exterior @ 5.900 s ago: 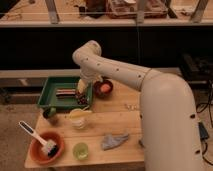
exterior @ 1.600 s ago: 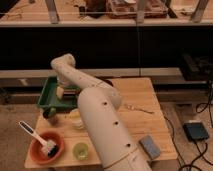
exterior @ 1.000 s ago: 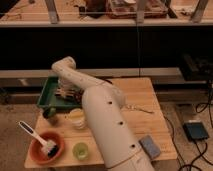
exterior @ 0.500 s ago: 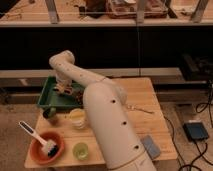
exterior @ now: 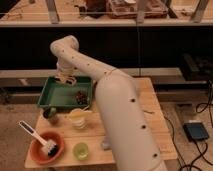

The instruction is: Place eraser in table surface

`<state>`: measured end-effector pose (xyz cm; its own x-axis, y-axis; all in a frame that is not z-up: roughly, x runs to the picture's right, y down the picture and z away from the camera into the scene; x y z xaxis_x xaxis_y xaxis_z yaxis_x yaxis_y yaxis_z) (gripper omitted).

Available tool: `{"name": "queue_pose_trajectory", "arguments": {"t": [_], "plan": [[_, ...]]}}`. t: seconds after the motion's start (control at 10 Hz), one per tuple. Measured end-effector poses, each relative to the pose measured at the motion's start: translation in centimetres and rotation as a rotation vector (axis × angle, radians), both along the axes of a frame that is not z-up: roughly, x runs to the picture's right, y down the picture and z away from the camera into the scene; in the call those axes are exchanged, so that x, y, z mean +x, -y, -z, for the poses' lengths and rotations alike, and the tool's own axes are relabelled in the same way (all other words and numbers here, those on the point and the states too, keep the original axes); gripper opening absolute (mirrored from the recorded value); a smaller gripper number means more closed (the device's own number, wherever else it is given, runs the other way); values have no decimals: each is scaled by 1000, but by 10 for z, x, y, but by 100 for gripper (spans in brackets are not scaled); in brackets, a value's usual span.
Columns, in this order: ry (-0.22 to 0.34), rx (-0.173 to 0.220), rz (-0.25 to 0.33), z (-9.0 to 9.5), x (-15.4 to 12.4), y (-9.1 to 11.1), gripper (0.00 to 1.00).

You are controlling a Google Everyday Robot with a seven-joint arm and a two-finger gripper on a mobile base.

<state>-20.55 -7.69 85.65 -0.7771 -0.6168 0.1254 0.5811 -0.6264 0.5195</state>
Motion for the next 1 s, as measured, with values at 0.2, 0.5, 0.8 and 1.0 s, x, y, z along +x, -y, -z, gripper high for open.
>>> {"name": "queue_pose_trajectory", "arguments": {"t": [0.2, 0.5, 0.8, 1.0], "plan": [[-12, 0, -55, 13, 47, -8, 0], [-61, -1, -153, 32, 118, -31, 0], [-137, -20, -262, 43, 200, -65, 0], [-157, -46, -285, 45, 230, -85, 0]]}}
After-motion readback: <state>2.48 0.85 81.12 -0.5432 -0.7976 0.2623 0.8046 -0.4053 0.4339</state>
